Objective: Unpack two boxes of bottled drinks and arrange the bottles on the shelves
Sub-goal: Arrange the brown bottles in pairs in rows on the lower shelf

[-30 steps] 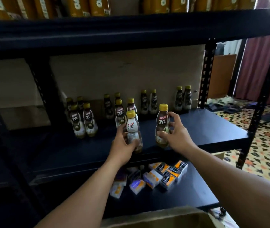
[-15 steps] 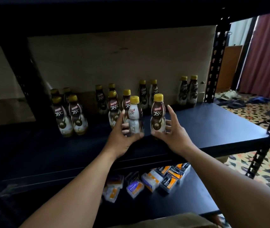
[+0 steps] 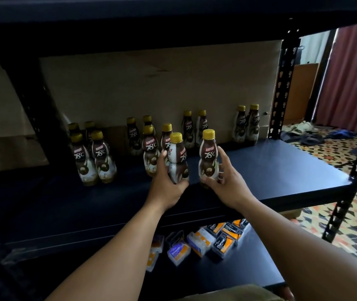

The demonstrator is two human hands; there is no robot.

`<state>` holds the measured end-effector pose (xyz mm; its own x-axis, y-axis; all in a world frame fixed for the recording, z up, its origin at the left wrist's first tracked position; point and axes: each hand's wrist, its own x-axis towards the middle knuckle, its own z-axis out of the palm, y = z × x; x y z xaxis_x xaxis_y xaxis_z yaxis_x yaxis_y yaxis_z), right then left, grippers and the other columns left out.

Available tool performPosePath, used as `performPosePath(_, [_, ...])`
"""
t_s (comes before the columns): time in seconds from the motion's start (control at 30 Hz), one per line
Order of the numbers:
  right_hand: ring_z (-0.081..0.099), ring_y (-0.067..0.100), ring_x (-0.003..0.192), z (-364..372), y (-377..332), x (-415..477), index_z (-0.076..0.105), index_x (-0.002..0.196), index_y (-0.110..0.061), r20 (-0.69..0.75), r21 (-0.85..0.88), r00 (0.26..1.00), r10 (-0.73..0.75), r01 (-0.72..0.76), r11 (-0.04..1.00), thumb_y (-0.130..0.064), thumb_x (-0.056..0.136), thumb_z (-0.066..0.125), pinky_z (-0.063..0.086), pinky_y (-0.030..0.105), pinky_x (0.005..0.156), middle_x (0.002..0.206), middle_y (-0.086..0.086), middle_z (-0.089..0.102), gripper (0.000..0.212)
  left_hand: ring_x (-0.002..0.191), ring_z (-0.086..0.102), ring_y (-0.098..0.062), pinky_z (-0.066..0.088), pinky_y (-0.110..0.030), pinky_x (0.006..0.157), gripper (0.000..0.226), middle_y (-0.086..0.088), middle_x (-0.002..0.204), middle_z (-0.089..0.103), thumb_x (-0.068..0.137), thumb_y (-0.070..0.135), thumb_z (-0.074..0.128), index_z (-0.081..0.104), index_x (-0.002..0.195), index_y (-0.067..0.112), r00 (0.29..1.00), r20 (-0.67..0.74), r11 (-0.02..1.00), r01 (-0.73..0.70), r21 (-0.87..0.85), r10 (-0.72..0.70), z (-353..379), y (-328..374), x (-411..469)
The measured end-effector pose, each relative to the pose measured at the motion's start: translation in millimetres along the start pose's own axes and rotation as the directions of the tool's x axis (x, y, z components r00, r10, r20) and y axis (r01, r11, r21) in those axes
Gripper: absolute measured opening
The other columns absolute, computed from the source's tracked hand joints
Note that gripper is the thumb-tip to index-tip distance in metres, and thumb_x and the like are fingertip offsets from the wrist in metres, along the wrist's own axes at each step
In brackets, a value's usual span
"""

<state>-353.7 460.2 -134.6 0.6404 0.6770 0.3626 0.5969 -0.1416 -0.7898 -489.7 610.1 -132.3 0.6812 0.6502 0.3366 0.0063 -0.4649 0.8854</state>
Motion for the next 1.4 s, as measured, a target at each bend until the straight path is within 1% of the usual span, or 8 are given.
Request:
performPosePath(0.1, [0.060,0.012,0.122,0.6,1.2,2.3,0.004,0.160,-0.046,0.000,0.008,1.000,0.006,-0.006,1.000,-0.042,0.088,0.077,0.047,0.041,0.106,0.131,-0.014,0.061,0.103,0.119,0.057,0.001,0.046,-0.013,0.092,0.104,0.012,0.136,0.055,0.076,0.016,0.089,0.022,0.153,0.040,1.000,-0.002,1.000,-0.017,-0.002,0.017,0.7,-1.3,1.5])
performPosePath(0.3, [0.063,0.010,0.116,-0.7,0.4,2.2,0.014,0.157,-0.047,-0.016,0.026,1.000,0.001,0.000,1.000,-0.036,0.088,0.080,0.051,0.045,0.105,0.127,-0.014,0.063,0.096,0.105,0.057,0.020,0.048,-0.015,0.092,0.100,0.025,0.120,0.056,0.080,0.010,0.084,0.021,0.154,0.032,1.000,0.015,1.000,-0.027,-0.007,0.027,0.6,-2.5,1.3])
performPosePath(0.43, [0.062,0.011,0.116,-1.7,1.1,2.7,0.016,0.157,-0.045,-0.022,0.021,1.000,0.004,-0.004,1.000,-0.036,0.086,0.081,0.051,0.046,0.105,0.126,-0.013,0.063,0.096,0.098,0.054,0.023,0.045,-0.001,0.074,0.079,0.018,0.114,0.056,0.081,0.012,0.084,0.034,0.135,0.041,0.999,-0.018,0.998,-0.049,0.034,0.049,0.2,0.3,-0.6])
performPosePath(0.7, [0.063,0.006,0.114,-2.7,-0.3,1.3,0.020,0.156,-0.051,0.005,0.050,1.000,-0.026,0.026,0.998,-0.037,0.088,0.079,0.053,0.039,0.102,0.118,-0.022,0.062,0.091,0.103,0.055,0.021,0.044,-0.001,0.078,0.058,0.017,0.116,0.061,0.081,0.020,0.085,0.050,0.126,0.034,0.993,0.013,0.992,-0.119,0.041,0.118,2.6,3.2,-5.1])
performPosePath(0.9, [0.065,0.003,0.110,-2.0,1.2,-0.5,-0.008,0.155,-0.060,0.013,0.041,0.998,-0.055,0.055,0.998,-0.026,0.090,0.079,0.051,0.033,0.099,0.120,-0.025,0.063,0.113,0.119,0.054,0.011,0.052,-0.023,0.095,0.101,0.025,0.126,0.056,0.082,0.015,0.082,0.018,0.143,0.064,0.991,0.030,0.988,-0.131,0.085,0.129,1.0,5.0,-8.5])
performPosePath(1.03, [0.061,0.013,0.124,-1.8,-2.2,-2.6,-0.012,0.145,-0.073,0.008,0.007,0.995,-0.098,0.098,0.995,-0.025,0.093,0.075,0.049,0.046,0.107,0.143,-0.013,0.060,0.112,0.130,0.034,0.023,0.043,-0.040,0.113,0.107,0.056,0.135,0.030,0.088,0.018,0.076,0.003,0.149,0.067,0.982,0.106,0.968,-0.172,0.180,0.155,1.6,11.5,-13.0])
performPosePath(1.17, [0.064,0.018,0.119,-2.1,-2.1,-2.2,-0.012,0.145,-0.073,0.007,-0.031,0.994,-0.105,0.105,0.994,-0.025,0.094,0.074,0.050,0.050,0.105,0.139,-0.008,0.063,0.111,0.121,0.022,0.037,0.034,-0.031,0.114,0.106,0.068,0.125,0.019,0.090,0.024,0.077,0.000,0.151,0.064,0.982,0.100,0.949,-0.180,0.257,0.159,3.9,13.8,-13.3])
performPosePath(1.4, [0.064,0.026,0.111,-14.4,3.3,20.1,-0.017,0.153,-0.055,0.073,-0.136,0.991,-0.111,0.120,0.983,-0.024,0.094,0.070,0.051,0.046,0.099,0.136,0.001,0.062,0.110,0.134,0.020,0.015,0.022,-0.019,0.107,0.113,0.043,0.145,0.018,0.091,0.028,0.075,-0.018,0.143,0.065,0.974,0.156,0.905,-0.213,0.367,0.165,14.3,23.3,3.9])
